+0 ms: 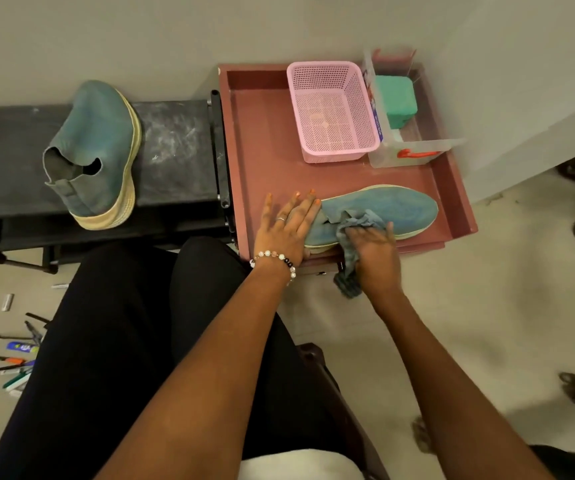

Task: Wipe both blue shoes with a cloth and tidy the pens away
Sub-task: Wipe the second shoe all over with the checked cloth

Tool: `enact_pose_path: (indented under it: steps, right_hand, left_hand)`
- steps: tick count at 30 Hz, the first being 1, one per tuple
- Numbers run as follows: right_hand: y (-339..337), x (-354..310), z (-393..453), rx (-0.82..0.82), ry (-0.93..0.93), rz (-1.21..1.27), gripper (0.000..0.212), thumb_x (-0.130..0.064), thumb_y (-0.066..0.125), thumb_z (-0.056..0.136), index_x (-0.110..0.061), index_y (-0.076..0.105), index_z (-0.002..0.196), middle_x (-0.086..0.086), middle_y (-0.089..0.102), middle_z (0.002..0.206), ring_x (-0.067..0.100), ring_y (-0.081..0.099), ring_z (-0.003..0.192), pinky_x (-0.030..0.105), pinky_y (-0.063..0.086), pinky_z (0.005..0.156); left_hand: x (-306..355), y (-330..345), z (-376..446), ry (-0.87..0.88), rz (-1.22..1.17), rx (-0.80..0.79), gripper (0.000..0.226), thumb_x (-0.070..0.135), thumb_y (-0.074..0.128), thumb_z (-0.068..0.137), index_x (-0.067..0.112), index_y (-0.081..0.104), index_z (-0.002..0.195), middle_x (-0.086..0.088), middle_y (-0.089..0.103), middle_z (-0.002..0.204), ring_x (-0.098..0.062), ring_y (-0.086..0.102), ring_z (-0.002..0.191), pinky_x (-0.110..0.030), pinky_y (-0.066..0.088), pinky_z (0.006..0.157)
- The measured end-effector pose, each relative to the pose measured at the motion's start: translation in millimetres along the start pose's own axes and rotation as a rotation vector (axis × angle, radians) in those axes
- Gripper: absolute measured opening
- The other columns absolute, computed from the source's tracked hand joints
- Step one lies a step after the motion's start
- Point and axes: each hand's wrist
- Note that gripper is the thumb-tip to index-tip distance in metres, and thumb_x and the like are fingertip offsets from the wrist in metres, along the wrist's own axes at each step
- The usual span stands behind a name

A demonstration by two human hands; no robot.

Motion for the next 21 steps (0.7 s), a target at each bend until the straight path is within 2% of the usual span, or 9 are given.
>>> enact_pose_path:
  steps: [3,5,7,9,11,14,16,18,21]
  right_hand:
    - [9,-52,5,-0.008,0.247,0.187,0.033,-0.002,0.065,0.07,0.007,0.064,0.102,0.024,0.066,0.097,0.039,0.06,0.097,0.043,0.048,0.092]
    - [10,-91,6,0.027,0.262,0.358,0.024,0.0,0.057,0.081,0.007,0.063,0.103,0.024,0.066,0.101,0.037,0.059,0.1,0.041,0.048,0.091]
    - [3,-94,2,0.016,0.207,0.477,0.032,-0.003,0.049,0.083,0.003,0.063,0.111,0.02,0.066,0.108,0.033,0.059,0.104,0.037,0.046,0.094]
    - [0,-66,-5,0.016,0.047,0.465,0.047,0.002,0.048,0.07,0.002,0.063,0.115,0.02,0.067,0.109,0.033,0.062,0.102,0.038,0.05,0.09]
    - [-3,-28,-12,0.006,-0.048,0.288,0.054,0.006,0.053,0.066,0.002,0.063,0.118,0.023,0.066,0.109,0.038,0.063,0.1,0.046,0.05,0.089]
    - [-2,-5,-11,-0.02,0.168,0.188,0.058,0.007,0.068,0.066,0.003,0.058,0.123,0.025,0.064,0.111,0.041,0.058,0.105,0.048,0.048,0.095]
    - [3,-33,-3,-0.045,0.321,0.214,0.051,0.005,0.063,0.076,0.004,0.054,0.126,0.024,0.061,0.116,0.039,0.055,0.109,0.041,0.044,0.097]
    - [8,-73,4,-0.04,0.344,0.299,0.042,0.005,0.053,0.083,0.006,0.053,0.125,0.024,0.06,0.119,0.037,0.053,0.113,0.042,0.041,0.102]
    - [13,-103,2,0.045,0.258,0.422,0.036,0.005,0.061,0.079,0.006,0.06,0.116,0.022,0.066,0.108,0.035,0.059,0.105,0.045,0.045,0.099]
  left_hand:
    - [-1,1,0,-0.003,-0.024,0.022,0.073,0.019,0.032,0.1,0.021,-0.024,0.148,0.007,-0.024,0.158,-0.018,-0.011,0.148,-0.057,-0.011,0.115]
    - [-3,-2,-1,0.007,-0.04,0.0,0.076,0.02,0.033,0.099,0.021,-0.024,0.148,0.007,-0.025,0.157,-0.017,-0.012,0.148,-0.057,-0.011,0.115]
    - [-4,-3,-1,0.026,-0.046,-0.018,0.079,0.024,0.037,0.097,0.02,-0.024,0.148,0.007,-0.025,0.157,-0.018,-0.013,0.147,-0.057,-0.009,0.115]
    - [-4,-1,0,0.028,-0.06,0.005,0.075,0.021,0.032,0.099,0.021,-0.023,0.149,0.007,-0.024,0.158,-0.018,-0.012,0.148,-0.058,-0.011,0.114]
    - [-4,1,2,0.026,-0.065,0.016,0.074,0.026,0.034,0.101,0.022,-0.022,0.149,0.008,-0.022,0.158,-0.018,-0.009,0.148,-0.058,-0.013,0.112]
    - [-4,4,3,0.022,-0.072,0.004,0.09,0.046,0.045,0.095,0.021,-0.023,0.149,0.007,-0.021,0.159,-0.019,-0.009,0.148,-0.059,-0.011,0.114]
    - [-3,4,2,0.027,-0.076,0.013,0.08,0.029,0.04,0.1,0.021,-0.022,0.149,0.007,-0.021,0.159,-0.018,-0.009,0.148,-0.058,-0.009,0.115]
    - [-3,3,2,0.023,-0.106,0.027,0.072,0.011,0.03,0.1,0.021,-0.022,0.149,0.008,-0.021,0.159,-0.018,-0.009,0.148,-0.058,-0.009,0.115]
    - [-5,2,1,0.03,-0.131,0.018,0.068,0.014,0.027,0.102,0.022,-0.021,0.15,0.008,-0.021,0.158,-0.017,-0.01,0.148,-0.058,-0.009,0.115]
Point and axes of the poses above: each hand's wrist, its own z-axis towards the middle knuckle, its own y-axis out of the palm, x = y × z
